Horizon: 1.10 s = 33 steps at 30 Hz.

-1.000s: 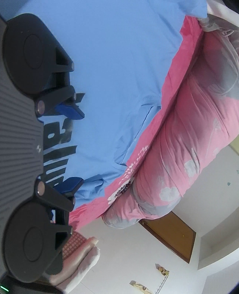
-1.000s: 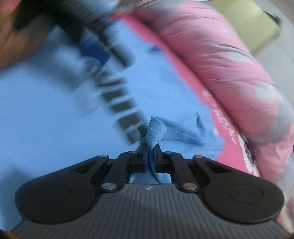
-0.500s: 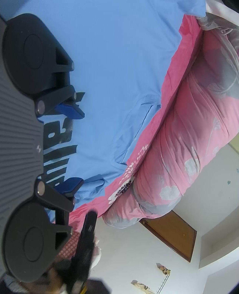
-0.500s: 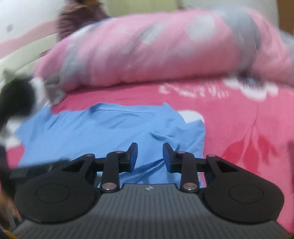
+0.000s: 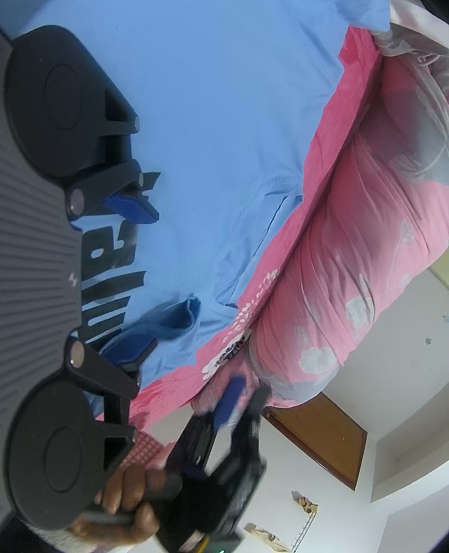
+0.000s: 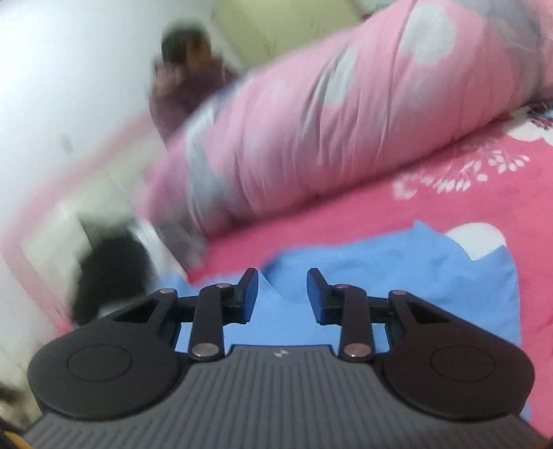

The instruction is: Fold clothes

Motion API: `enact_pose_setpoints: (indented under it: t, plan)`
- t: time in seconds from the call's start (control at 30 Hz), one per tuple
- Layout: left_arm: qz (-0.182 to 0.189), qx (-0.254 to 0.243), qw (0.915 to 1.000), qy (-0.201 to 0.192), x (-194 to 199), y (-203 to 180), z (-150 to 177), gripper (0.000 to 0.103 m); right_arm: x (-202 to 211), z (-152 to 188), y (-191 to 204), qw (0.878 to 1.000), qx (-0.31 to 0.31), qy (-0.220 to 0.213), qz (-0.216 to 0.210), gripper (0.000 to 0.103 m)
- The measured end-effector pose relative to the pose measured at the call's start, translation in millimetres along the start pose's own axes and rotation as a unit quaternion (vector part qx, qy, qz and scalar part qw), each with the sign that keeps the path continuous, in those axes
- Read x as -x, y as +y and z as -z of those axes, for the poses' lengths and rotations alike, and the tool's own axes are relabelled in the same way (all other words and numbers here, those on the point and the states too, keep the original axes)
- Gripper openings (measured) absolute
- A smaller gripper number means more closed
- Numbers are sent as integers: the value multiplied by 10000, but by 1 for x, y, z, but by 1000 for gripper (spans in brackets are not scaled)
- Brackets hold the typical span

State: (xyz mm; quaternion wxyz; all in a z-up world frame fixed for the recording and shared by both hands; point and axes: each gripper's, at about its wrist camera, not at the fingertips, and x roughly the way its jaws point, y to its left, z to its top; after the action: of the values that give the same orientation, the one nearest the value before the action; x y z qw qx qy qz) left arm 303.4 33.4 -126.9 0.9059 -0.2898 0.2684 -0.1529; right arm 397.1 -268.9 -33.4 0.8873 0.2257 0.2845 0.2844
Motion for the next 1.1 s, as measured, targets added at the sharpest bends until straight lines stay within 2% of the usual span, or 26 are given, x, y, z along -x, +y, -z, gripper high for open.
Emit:
enact_pose_setpoints:
  t: [0.07,0.17,0.27,0.33,0.37,0.43,0.47,0.53,0.67,0.7,0.77,0.87,0.97,1.03,1.1]
  plan:
    - [15,29,10000,-9,-1,1,0,72,7,2,4,9991,-104,-209,-366,31]
    - [2,30,10000,-4,-2,-1,-1,72,34,28,7,9981,235,-217,535,32]
    - [-115,1,9999,115,-3,-6,-5,73,35,57,22,9893,1187,324,778,33]
    - [-166,24,9996,212,-2,-14,-14,73,31,72,39,9731,1981,672,967,33]
    - [-168,15,9995,272,-3,-19,-21,73,31,78,50,9616,2452,697,1019,33]
    - [-167,-18,9985,527,-14,-28,-39,73,30,92,71,9314,3392,714,1108,38]
    - [-163,-36,9976,678,-21,-32,-48,73,31,91,71,9311,3420,718,1048,42]
    - [-225,-64,9947,1005,-40,-37,-64,72,35,89,70,9336,3391,725,909,44]
    - [-446,-489,9903,1223,-76,-47,-74,69,41,86,68,9379,3330,738,629,46]
    - [-457,-578,9897,1229,-83,-49,-73,69,42,77,58,9550,2848,689,455,49]
    - [-496,-760,9882,1236,-95,-52,-71,69,33,68,38,9734,2121,795,345,49]
    - [-566,-1004,9860,1202,-99,-54,-65,69,19,77,21,9691,1913,1484,474,49]
    - [-617,-1238,9835,1163,-101,-54,-60,69,38,80,26,9591,2180,1802,128,49]
    - [-646,-1376,9818,1138,-99,-54,-60,69,60,84,36,9444,2562,2053,-162,49]
    - [-662,-1518,9803,1081,-93,-54,-63,69,80,93,40,9261,2987,2298,-174,49]
